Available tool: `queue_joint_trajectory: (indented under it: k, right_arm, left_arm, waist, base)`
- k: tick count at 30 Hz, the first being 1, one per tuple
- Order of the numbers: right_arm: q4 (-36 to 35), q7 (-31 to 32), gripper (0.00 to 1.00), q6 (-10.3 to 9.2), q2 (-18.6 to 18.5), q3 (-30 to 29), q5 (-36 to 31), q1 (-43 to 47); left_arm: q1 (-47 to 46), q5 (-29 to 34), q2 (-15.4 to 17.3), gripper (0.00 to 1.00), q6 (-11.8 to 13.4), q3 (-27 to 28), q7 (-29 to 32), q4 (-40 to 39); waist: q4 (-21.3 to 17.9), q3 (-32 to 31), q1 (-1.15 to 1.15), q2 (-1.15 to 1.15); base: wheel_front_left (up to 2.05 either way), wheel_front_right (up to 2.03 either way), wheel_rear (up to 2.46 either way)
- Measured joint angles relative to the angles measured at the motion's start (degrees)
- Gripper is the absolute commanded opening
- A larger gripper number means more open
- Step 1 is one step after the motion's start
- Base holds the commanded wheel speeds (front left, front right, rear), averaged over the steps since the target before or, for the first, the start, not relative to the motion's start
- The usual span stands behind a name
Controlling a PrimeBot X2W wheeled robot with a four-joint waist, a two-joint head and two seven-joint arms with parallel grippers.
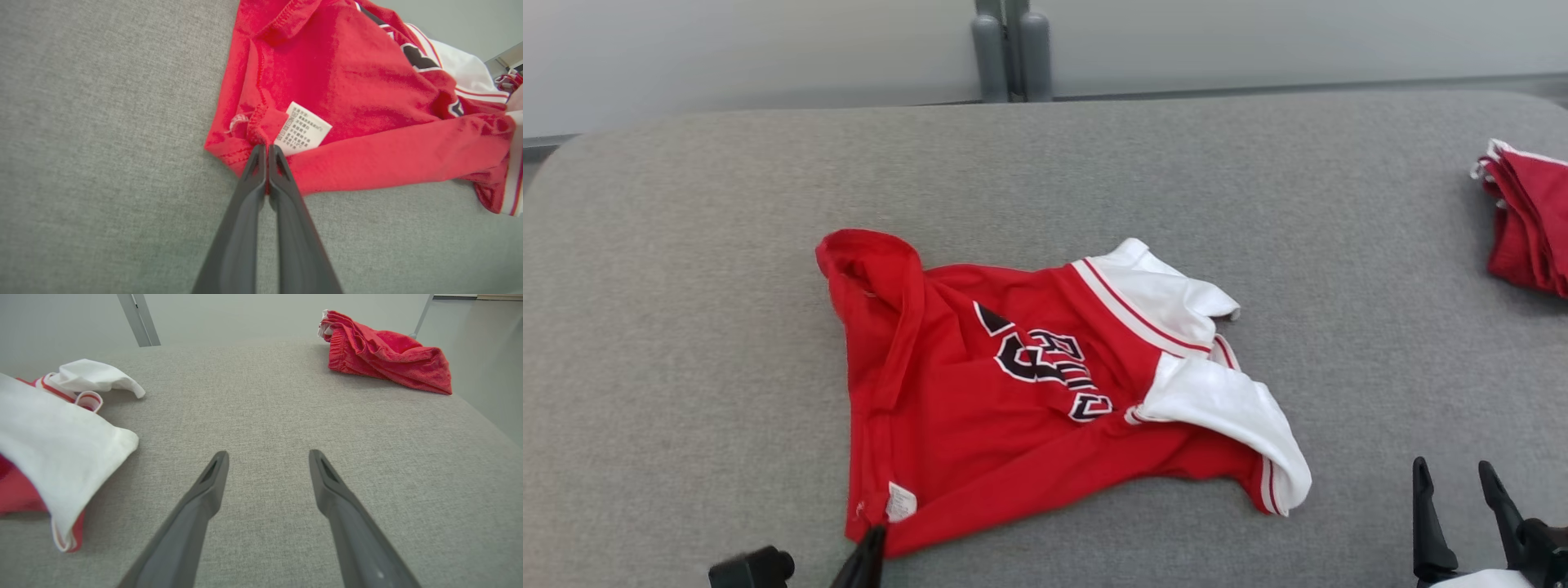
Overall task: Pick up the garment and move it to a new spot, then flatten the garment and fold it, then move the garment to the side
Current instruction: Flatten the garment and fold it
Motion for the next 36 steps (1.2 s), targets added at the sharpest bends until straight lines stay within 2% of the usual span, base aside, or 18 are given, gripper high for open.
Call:
queue_joint_trajectory:
  k: [2, 3, 4, 6, 7, 8, 9, 12, 15, 17, 21, 24, 29, 31, 36]
  right_arm:
    - [0.30, 0.00, 1.00, 0.00, 0.05, 0.65, -0.15, 0.48]
    - [0.43, 0.00, 1.00, 0.00, 0.07, 0.84, -0.24, 0.60]
    - [0.49, 0.00, 1.00, 0.00, 0.07, 0.75, -0.32, 0.70]
    - [0.66, 0.00, 1.00, 0.00, 0.03, 0.67, -0.44, 0.79]
    - [0.67, 0.00, 1.00, 0.00, 0.05, 0.57, -0.54, 0.83]
    - [0.66, 0.00, 1.00, 0.00, 0.05, 0.42, -0.59, 0.96]
    - [0.66, 0.00, 1.00, 0.00, 0.04, 0.30, -0.71, 1.15]
    - [0.66, 0.00, 1.00, 0.00, 0.05, 0.37, -1.04, 1.66]
    - [0.52, 0.00, 1.00, 0.00, 0.05, 0.30, -1.14, 1.71]
    - [0.23, 0.00, 1.00, 0.00, 0.08, 0.36, -1.14, 1.67]
    - [0.02, 0.00, 1.00, 0.00, 0.03, 1.43, -1.16, 1.46]
    - [0.05, 0.00, 1.00, 0.00, 0.07, 1.91, -1.13, 0.12]
    - [0.43, 0.00, 1.00, 0.00, 0.05, 3.12, -0.48, -1.87]
    - [0.74, 0.00, 1.00, 0.00, 0.02, 3.58, -0.23, -2.46]
    - [1.05, 0.00, 1.00, 0.00, 0.02, 4.15, 0.13, -4.16]
  left_arm:
    - [2.02, -1.60, -1.71, 0.02, -1.74, -0.42, -1.48, 0.65]
    - [2.67, -1.44, -2.26, 0.18, -2.25, -0.97, -2.16, 1.77]
    - [3.03, -1.66, -2.79, 0.29, -2.59, -0.81, -2.96, 2.64]
    - [3.36, -1.46, -3.28, 0.33, -3.13, -1.16, -4.20, 5.05]
    - [3.59, -1.33, -3.43, 0.38, -3.31, -1.11, -4.80, 6.14]
    - [3.85, -1.89, -3.76, 0.79, -3.35, -0.64, -5.39, 6.77]
    - [4.11, -2.05, -3.94, 1.00, -3.53, -0.44, -5.78, 7.43]
    - [4.93, -2.85, -3.58, 1.00, -3.71, 0.07, -5.48, 8.40]
    - [5.70, -1.93, -1.18, 1.00, -0.70, 0.16, -3.61, 7.27]
    - [5.67, -0.42, 0.89, 1.00, 1.52, 0.59, -3.08, 3.15]
    - [0.51, 2.11, 1.77, 1.00, 4.48, -0.43, 1.27, -6.73]
    - [-6.30, 2.74, 0.37, 1.00, 5.31, -2.47, 6.00, -9.27]
    - [-18.50, 4.11, -3.43, 1.00, 5.28, -6.88, 14.56, -3.76]
    - [-22.92, 4.61, -4.55, 1.00, 4.94, -8.26, 17.85, 1.00]
    - [-30.32, 3.35, -7.42, 1.00, 3.63, -8.44, 21.76, 13.01]
  waist:
    - [2.10, -1.19, 0.00, 0.00]
    - [3.19, -1.87, 0.00, 0.00]
    - [3.98, -2.40, 0.00, 0.00]
    - [5.63, -3.84, 0.00, 0.00]
    - [6.24, -4.60, 0.00, 0.00]
    - [6.71, -5.19, 0.00, 0.00]
    - [7.22, -5.84, 0.00, 0.00]
    - [8.21, -7.40, 0.00, 0.00]
    - [8.14, -8.38, 0.00, 0.00]
    - [7.45, -8.66, 0.00, 0.00]
    - [5.40, -8.69, 0.00, 0.00]
    - [3.19, -8.35, 0.00, 0.00]
    - [-1.12, -6.90, 0.00, 0.00]
    - [-3.02, -5.95, 0.00, 0.00]
    - [-7.12, -3.34, 0.00, 0.00]
  base:
    - [0.00, 0.00, 0.00]
    - [0.00, 0.00, 0.00]
    - [0.00, 0.00, 0.00]
    - [0.00, 0.00, 0.00]
    - [0.00, 0.00, 0.00]
    - [0.00, 0.00, 0.00]
    - [0.00, 0.00, 0.00]
    - [0.00, 0.00, 0.00]
    - [0.00, 0.00, 0.00]
    - [0.00, 0.00, 0.00]
    - [0.00, 0.00, 0.00]
    - [0.00, 0.00, 0.00]
    - [0.00, 0.00, 0.00]
    - [0.00, 0.00, 0.00]
    - [0.00, 0.00, 0.00]
